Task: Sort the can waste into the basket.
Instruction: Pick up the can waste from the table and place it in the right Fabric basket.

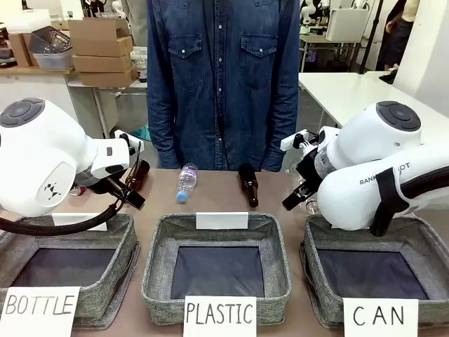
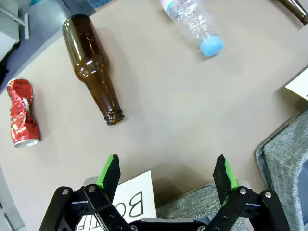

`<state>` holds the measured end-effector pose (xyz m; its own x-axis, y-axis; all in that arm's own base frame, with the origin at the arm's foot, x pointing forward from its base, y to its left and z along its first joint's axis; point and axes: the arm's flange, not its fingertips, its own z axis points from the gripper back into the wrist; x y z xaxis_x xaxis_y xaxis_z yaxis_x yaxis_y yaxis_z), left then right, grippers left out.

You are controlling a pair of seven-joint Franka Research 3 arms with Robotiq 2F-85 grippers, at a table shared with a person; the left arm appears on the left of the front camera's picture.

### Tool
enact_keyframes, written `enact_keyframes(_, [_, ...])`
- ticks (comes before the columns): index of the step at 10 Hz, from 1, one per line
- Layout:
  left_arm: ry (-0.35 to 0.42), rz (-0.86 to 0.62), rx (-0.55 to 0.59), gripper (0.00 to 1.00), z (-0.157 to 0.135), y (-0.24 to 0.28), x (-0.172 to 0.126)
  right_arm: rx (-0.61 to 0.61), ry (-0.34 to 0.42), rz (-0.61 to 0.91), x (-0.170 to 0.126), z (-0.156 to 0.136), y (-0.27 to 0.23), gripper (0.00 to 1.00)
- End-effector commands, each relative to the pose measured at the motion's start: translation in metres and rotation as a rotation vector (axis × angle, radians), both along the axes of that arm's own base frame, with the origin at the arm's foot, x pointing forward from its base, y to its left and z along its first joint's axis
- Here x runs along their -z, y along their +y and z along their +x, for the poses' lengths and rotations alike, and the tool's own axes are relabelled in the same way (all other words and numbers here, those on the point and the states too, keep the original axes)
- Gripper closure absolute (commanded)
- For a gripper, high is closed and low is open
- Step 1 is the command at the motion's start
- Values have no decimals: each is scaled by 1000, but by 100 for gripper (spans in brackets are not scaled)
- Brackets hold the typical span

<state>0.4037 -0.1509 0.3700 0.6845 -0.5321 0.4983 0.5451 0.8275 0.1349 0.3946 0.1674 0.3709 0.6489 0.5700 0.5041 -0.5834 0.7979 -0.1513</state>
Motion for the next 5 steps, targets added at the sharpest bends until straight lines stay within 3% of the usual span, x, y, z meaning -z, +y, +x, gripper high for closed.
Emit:
enact_keyframes(1, [0, 0, 0, 0, 0, 0, 0, 0, 0, 0, 0, 0, 0, 0])
enact_keyframes(5, [0, 0, 0, 0, 0, 0, 0, 0, 0, 0, 0, 0, 0, 0])
